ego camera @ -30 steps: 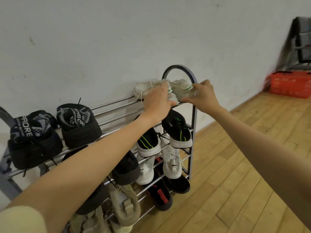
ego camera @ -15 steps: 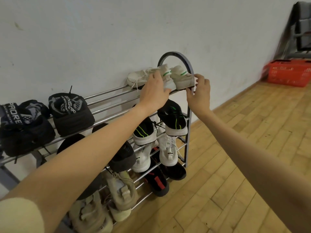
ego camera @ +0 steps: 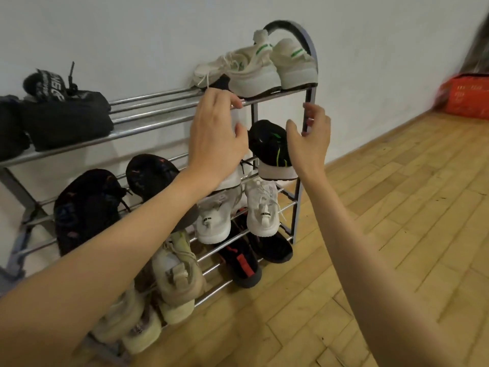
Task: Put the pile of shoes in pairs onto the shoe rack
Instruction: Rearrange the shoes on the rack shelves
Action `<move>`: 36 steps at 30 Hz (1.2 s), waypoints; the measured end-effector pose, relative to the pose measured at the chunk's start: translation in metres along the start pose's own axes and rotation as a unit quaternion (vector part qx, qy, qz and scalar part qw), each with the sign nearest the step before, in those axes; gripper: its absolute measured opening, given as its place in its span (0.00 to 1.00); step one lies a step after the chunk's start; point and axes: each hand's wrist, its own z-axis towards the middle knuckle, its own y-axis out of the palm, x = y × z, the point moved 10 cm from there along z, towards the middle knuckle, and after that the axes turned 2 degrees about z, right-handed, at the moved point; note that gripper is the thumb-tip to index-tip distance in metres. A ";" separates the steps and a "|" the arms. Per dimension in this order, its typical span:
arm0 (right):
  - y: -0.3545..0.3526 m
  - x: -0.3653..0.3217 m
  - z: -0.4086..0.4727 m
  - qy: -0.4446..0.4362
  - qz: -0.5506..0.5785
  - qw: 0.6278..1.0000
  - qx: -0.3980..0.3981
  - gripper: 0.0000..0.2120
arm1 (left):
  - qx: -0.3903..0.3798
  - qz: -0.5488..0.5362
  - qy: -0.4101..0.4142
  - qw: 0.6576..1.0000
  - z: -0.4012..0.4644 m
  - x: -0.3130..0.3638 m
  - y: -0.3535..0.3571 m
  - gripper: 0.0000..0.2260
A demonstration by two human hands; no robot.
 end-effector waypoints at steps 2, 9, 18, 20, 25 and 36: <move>0.007 0.008 -0.004 0.020 -0.011 0.999 -0.035 0.20 | 0.002 0.018 -0.001 1.000 -0.014 -0.001 0.000 0.11; 0.038 0.035 -0.035 0.023 -0.253 0.956 -0.145 0.31 | -0.238 0.173 -0.067 0.953 -0.054 -0.037 0.048 0.31; 0.024 0.053 -0.033 0.015 -0.163 0.975 -0.152 0.26 | -0.298 0.182 -0.064 0.935 -0.060 -0.063 0.062 0.13; 0.014 0.056 -0.032 0.019 -0.127 0.979 -0.158 0.29 | -0.300 0.183 -0.062 0.934 -0.062 -0.063 0.063 0.13; 0.017 0.052 -0.018 -0.028 -0.121 0.973 -0.195 0.30 | -0.295 0.179 -0.056 0.937 -0.064 -0.067 0.066 0.12; 0.033 0.065 0.008 -0.052 -0.159 0.970 -0.176 0.25 | -0.318 0.142 -0.058 0.936 -0.061 -0.071 0.074 0.16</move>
